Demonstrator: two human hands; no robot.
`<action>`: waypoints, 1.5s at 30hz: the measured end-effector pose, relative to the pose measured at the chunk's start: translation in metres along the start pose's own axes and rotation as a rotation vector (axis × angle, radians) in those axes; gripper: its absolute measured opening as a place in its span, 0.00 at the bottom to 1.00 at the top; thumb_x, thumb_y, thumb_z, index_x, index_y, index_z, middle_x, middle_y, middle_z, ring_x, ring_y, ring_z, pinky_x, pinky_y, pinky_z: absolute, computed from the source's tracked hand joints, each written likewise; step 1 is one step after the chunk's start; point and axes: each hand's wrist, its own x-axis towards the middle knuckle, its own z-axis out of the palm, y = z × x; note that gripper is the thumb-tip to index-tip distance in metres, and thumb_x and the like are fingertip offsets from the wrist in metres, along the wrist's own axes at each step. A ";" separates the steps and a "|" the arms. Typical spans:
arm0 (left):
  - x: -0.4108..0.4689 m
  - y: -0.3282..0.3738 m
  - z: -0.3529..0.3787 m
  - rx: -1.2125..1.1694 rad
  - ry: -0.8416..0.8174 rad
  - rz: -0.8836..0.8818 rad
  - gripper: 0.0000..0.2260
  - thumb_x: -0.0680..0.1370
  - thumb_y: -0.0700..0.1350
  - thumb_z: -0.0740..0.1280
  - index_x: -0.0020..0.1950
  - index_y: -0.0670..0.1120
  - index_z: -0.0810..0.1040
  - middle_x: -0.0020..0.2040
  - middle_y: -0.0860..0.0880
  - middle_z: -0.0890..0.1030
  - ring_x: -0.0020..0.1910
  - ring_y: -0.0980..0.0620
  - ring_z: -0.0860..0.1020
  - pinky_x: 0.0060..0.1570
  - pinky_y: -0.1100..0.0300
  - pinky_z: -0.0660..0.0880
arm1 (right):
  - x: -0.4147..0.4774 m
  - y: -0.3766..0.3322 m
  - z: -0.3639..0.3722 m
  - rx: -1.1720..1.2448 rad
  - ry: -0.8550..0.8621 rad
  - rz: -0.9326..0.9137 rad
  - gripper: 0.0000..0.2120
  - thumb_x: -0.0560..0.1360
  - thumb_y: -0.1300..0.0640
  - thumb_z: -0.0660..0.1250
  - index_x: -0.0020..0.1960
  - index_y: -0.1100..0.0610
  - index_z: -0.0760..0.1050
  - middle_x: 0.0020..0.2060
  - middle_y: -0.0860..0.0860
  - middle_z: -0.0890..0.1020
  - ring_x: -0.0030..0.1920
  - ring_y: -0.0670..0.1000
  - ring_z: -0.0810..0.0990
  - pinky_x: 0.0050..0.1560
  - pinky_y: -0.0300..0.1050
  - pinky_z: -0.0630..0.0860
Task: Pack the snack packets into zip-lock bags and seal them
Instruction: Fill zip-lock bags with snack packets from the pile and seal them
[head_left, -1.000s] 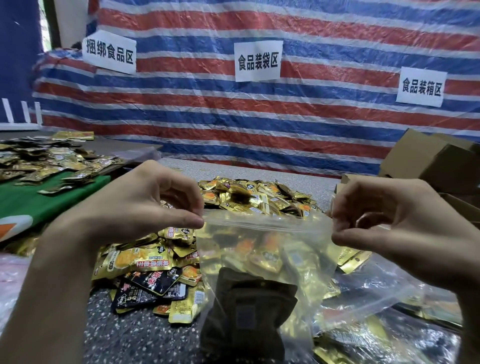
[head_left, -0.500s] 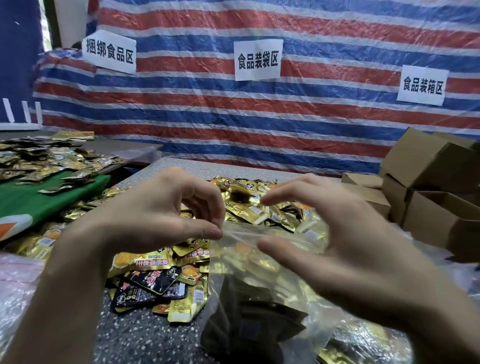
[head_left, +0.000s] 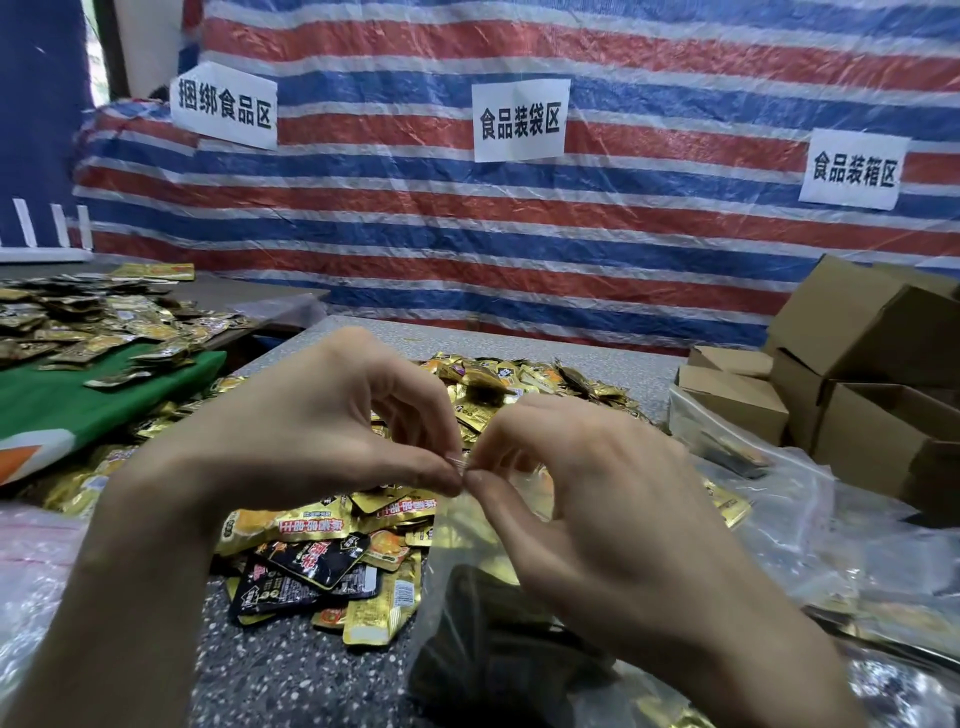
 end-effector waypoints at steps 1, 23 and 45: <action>0.000 -0.001 0.000 -0.005 -0.010 -0.013 0.05 0.70 0.51 0.75 0.42 0.51 0.85 0.38 0.50 0.85 0.38 0.49 0.83 0.40 0.48 0.78 | 0.000 -0.001 0.000 -0.019 -0.009 -0.008 0.11 0.74 0.43 0.58 0.46 0.48 0.75 0.41 0.44 0.78 0.45 0.49 0.77 0.43 0.51 0.74; 0.013 -0.022 0.008 -0.124 -0.065 0.121 0.08 0.74 0.48 0.72 0.39 0.46 0.87 0.32 0.49 0.80 0.31 0.51 0.76 0.33 0.60 0.70 | 0.005 0.044 -0.009 0.235 -0.223 0.024 0.07 0.78 0.42 0.66 0.48 0.43 0.79 0.44 0.38 0.82 0.49 0.39 0.79 0.55 0.50 0.76; 0.002 -0.047 -0.005 -0.259 0.078 0.086 0.09 0.68 0.48 0.74 0.36 0.43 0.87 0.29 0.47 0.80 0.30 0.52 0.75 0.31 0.69 0.71 | -0.001 0.103 -0.034 0.435 -0.343 0.157 0.07 0.73 0.52 0.72 0.46 0.54 0.85 0.43 0.52 0.85 0.46 0.48 0.82 0.55 0.57 0.78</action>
